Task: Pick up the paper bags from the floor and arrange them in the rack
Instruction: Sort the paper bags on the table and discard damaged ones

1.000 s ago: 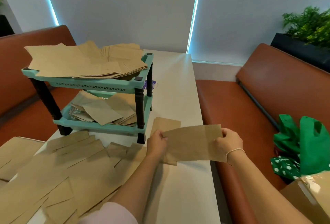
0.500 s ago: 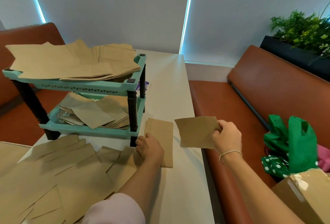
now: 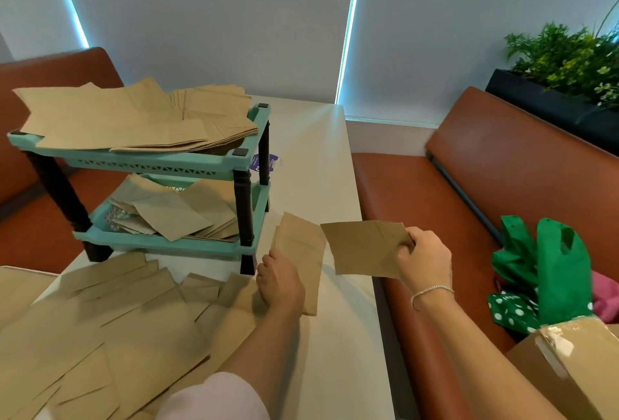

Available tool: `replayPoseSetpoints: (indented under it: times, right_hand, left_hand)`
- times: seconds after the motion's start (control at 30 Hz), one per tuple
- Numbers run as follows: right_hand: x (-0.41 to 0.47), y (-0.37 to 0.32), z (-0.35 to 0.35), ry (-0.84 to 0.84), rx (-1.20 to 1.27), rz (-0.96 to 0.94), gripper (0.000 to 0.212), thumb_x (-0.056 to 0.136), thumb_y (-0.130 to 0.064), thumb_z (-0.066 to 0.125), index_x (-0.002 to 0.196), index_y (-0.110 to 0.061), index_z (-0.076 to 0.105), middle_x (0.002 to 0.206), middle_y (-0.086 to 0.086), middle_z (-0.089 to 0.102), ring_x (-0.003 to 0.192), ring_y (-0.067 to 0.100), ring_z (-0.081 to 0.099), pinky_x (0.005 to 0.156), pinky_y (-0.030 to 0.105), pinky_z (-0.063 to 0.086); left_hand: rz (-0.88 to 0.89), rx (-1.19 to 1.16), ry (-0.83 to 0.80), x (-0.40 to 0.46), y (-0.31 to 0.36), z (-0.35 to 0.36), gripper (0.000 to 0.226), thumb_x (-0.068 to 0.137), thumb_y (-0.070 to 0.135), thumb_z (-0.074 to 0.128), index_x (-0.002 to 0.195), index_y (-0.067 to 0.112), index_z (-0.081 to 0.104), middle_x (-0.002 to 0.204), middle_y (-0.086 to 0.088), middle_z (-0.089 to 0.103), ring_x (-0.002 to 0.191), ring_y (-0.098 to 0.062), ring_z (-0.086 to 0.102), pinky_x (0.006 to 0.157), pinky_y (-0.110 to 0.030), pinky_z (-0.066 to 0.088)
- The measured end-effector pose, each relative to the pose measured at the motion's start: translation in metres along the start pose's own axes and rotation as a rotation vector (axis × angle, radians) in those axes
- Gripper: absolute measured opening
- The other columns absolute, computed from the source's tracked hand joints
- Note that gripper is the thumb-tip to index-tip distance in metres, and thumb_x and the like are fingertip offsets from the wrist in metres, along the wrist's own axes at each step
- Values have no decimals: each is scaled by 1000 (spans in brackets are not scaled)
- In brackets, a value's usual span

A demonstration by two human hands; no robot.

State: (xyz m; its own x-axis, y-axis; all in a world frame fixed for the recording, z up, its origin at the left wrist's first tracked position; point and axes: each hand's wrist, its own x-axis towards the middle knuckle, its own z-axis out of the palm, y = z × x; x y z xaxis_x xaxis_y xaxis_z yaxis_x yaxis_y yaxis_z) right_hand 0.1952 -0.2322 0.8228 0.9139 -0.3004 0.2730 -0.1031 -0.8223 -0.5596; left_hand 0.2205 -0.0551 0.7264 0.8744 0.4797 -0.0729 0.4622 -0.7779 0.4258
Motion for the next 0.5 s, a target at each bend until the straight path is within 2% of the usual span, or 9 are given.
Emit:
replayPoseSetpoints:
  times: [0.13, 0.27, 0.33, 0.4, 0.5]
  right_hand:
    - [1, 0, -14, 32, 14, -20, 24, 82, 0, 45, 76, -19, 59, 80, -2, 53, 78, 17, 50, 59, 23, 35]
    - [6, -1, -27, -18, 2, -56, 22, 78, -3, 47, 67, -17, 59, 80, 0, 56, 79, 19, 52, 65, 26, 40]
    - [9, -1, -30, -76, -2, -115, 19, 76, -3, 49, 66, -13, 62, 90, 1, 60, 83, 19, 52, 69, 26, 40]
    - [10, 0, -32, -119, -19, -173, 18, 76, -5, 51, 71, -12, 67, 109, 0, 61, 96, 22, 52, 76, 22, 34]
    - [8, -2, -38, -134, 42, -237, 21, 77, -1, 54, 74, -14, 71, 124, -2, 58, 110, 22, 48, 84, 20, 28]
  left_hand:
    - [61, -322, 28, -13, -1, -5, 44, 93, 0, 45, 134, 11, 37, 126, -9, 53, 112, -25, 53, 93, -37, 47]
    - [252, -476, 110, -26, 9, -20, 38, 93, 2, 44, 126, 18, 55, 114, -2, 55, 104, -20, 52, 88, -31, 46]
    - [322, -561, 112, -31, 13, -27, 34, 94, 3, 44, 118, 18, 63, 106, 0, 53, 101, -18, 52, 84, -24, 43]
    - [372, -636, 112, -36, 14, -33, 33, 93, 0, 46, 111, 18, 67, 100, 4, 51, 99, -14, 52, 83, -17, 37]
    - [409, -680, 98, -39, 11, -38, 31, 93, 1, 49, 107, 20, 69, 99, 7, 51, 97, -9, 50, 85, -15, 36]
